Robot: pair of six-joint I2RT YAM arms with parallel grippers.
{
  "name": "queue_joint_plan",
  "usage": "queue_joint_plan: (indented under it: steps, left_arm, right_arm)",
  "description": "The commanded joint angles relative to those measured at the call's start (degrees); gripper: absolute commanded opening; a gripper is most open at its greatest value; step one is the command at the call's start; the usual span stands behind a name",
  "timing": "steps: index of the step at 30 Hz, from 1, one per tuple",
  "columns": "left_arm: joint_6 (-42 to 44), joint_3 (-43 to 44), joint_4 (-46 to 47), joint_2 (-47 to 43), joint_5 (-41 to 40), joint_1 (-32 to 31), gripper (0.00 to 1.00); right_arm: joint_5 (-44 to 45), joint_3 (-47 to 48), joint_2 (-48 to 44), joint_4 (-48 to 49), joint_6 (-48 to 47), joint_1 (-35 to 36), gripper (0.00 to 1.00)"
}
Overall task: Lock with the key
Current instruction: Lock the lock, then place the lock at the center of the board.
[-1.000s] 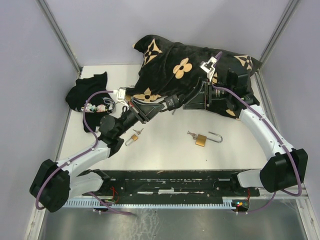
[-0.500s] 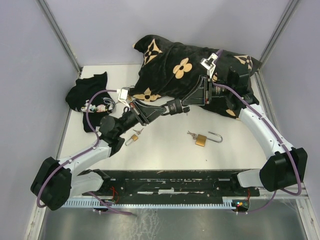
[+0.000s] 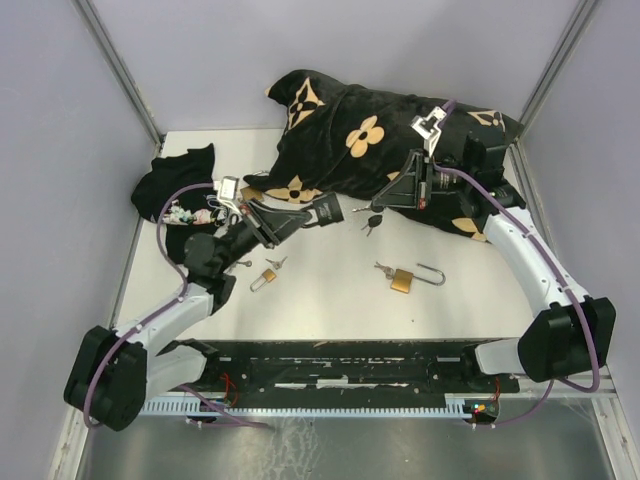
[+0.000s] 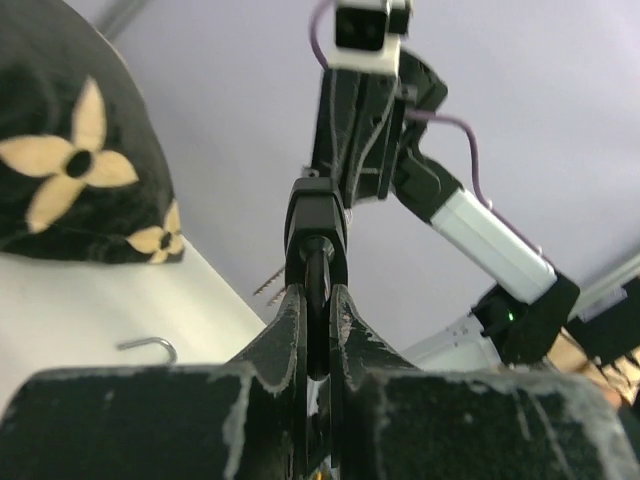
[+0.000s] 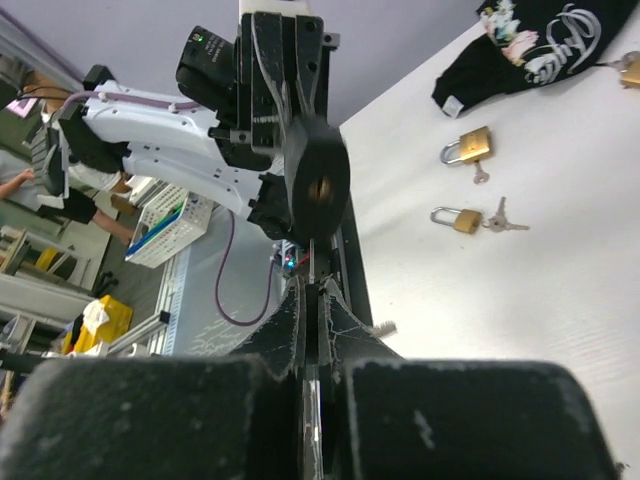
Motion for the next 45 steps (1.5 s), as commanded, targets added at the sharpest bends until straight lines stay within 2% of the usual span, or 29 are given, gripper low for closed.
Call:
queue_joint_plan:
  steps: [1, 4, 6, 7, 9, 11, 14, 20, 24, 26, 29, 34, 37, 42, 45]
  left_arm:
    - [-8.29, -1.32, 11.86, -4.35, -0.65, 7.51, 0.03]
    - [-7.65, -1.36, 8.75, -5.09, 1.89, 9.57, 0.03]
    - [-0.01, -0.35, -4.25, -6.4, 2.38, 9.82, 0.03]
    - [4.38, 0.02, -13.17, -7.3, 1.0, 9.74, 0.03]
    - [9.85, -1.38, -21.23, -7.74, -2.7, 9.7, 0.03]
    - [10.38, -4.06, -20.84, -5.84, -5.45, 9.76, 0.03]
    - [10.29, -3.83, -20.51, 1.69, -6.28, 9.9, 0.03]
    - [6.02, -0.36, -8.62, 20.9, -2.69, 11.28, 0.03]
    - [8.89, 3.63, -11.83, 30.06, -3.63, 11.4, 0.03]
    - [9.47, 5.27, -13.36, 32.81, -4.3, 11.57, 0.05]
    - [11.34, 7.48, -16.95, 33.88, -6.35, 11.66, 0.14]
    - [16.95, 10.28, -28.74, 30.33, -15.66, 11.75, 0.44]
    - [20.02, 10.74, -34.42, 26.94, -21.74, 11.84, 0.56]
    - [26.38, 12.76, -45.57, 19.52, -31.49, 11.95, 0.7]
    - [29.42, 13.78, -50.66, 13.94, -39.07, 11.89, 0.88]
  right_arm:
    - [-1.2, 2.02, -1.63, -6.92, -9.5, -2.28, 0.02]
    - [3.36, 2.28, -1.08, -13.76, -16.68, -2.52, 0.02]
    - [9.57, 1.01, 0.97, -17.27, -19.82, -2.55, 0.02]
    - [12.56, -0.83, 2.56, -13.8, -18.17, -2.44, 0.02]
    - [17.87, -4.57, 5.99, -9.24, -16.39, -1.69, 0.02]
    - [23.25, -4.47, 11.38, -9.53, -17.9, 0.9, 0.02]
    - [29.76, -0.31, 18.59, -9.76, -18.24, 4.87, 0.03]
    - [33.86, 7.73, 30.77, -7.46, -14.77, 8.88, 0.07]
    - [37.58, 11.23, 35.8, -6.34, -14.24, 10.24, 0.17]
    - [38.35, 12.76, 38.53, -5.35, -12.86, 10.68, 0.18]
    - [39.29, 15.0, 41.6, -5.58, -12.3, 11.39, 0.2]
    - [42.52, 17.9, 42.83, -8.98, -16.07, 11.27, 0.34]
    - [44.29, 19.58, 42.06, -12.04, -19.05, 11.19, 0.39]
    - [47.46, 17.25, 34.13, -15.85, -27.24, 10.49, 0.58]
    - [43.29, 13.74, 26.46, -18.59, -32.43, 8.41, 0.66]
